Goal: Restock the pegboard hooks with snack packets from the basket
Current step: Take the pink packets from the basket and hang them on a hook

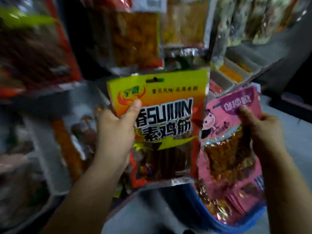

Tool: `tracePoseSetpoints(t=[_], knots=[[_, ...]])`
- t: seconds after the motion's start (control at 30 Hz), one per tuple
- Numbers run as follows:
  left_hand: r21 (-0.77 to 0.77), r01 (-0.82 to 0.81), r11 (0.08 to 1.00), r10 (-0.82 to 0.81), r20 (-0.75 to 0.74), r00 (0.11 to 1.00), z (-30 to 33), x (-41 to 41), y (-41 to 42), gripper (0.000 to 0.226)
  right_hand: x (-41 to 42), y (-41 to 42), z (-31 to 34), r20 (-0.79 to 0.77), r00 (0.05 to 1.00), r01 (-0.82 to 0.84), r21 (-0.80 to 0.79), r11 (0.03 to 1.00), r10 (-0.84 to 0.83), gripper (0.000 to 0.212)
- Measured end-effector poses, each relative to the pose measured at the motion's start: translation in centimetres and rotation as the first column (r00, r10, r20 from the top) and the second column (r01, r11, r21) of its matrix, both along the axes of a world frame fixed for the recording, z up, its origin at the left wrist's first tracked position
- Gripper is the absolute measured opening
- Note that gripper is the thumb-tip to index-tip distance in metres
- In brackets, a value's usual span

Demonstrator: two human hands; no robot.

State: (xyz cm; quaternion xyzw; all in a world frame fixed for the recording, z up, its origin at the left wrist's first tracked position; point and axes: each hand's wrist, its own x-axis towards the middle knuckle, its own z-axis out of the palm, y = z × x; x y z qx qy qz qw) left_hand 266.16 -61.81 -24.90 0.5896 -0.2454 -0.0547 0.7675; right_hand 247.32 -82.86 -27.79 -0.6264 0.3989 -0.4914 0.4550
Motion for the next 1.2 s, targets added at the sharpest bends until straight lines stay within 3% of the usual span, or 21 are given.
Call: tracePoseSetpoints(t=[0.13, 0.23, 0.43, 0.53, 0.63, 0.8, 0.93, 1.1, 1.2], knots=[[-0.175, -0.137, 0.975, 0.16, 0.126, 0.979, 7.5, 3.7, 5.5, 0.011, 4.7, 3.2, 3.9, 0.034, 0.983, -0.175, -0.114, 0.978, 0.18, 0.028], [-0.224, -0.264, 0.938, 0.311, 0.206, 0.928, 11.2, 6.9, 9.2, 0.013, 7.4, 5.5, 6.5, 0.055, 0.949, -0.293, -0.213, 0.932, 0.311, 0.02], [-0.163, -0.458, 0.874, 0.487, 0.31, 0.817, 13.8, 11.6, 13.6, 0.019, 11.5, 9.7, 10.3, 0.011, 0.822, -0.549, -0.247, 0.798, 0.569, 0.014], [-0.132, -0.46, 0.878, 0.476, 0.338, 0.812, 14.1, 12.7, 14.4, 0.02, 13.7, 12.0, 12.0, 0.006, 0.741, -0.647, -0.264, 0.716, 0.672, 0.014], [-0.14, -0.423, 0.895, 0.445, 0.344, 0.827, 14.4, 12.7, 14.6, 0.021, 15.9, 14.3, 13.6, 0.0, 0.717, -0.661, -0.32, 0.679, 0.697, 0.018], [-0.135, -0.279, 0.951, 0.305, 0.248, 0.92, 15.1, 11.9, 14.5, 0.02, 18.8, 16.8, 16.0, -0.01, 0.704, -0.653, -0.403, 0.642, 0.71, 0.016], [-0.158, -0.149, 0.976, 0.182, 0.221, 0.958, 16.0, 11.1, 14.4, 0.025, 19.7, 17.6, 16.7, 0.028, 0.626, -0.716, -0.376, 0.588, 0.779, 0.018], [-0.155, -0.147, 0.977, 0.193, 0.349, 0.917, 17.1, 10.7, 14.0, 0.013, 19.7, 17.1, 16.6, 0.097, 0.676, -0.638, -0.418, 0.646, 0.73, 0.023], [-0.143, -0.218, 0.965, 0.259, 0.432, 0.864, 17.9, 10.5, 13.7, 0.011, 19.6, 16.5, 16.7, 0.2, 0.606, -0.664, -0.405, 0.629, 0.77, 0.023]])
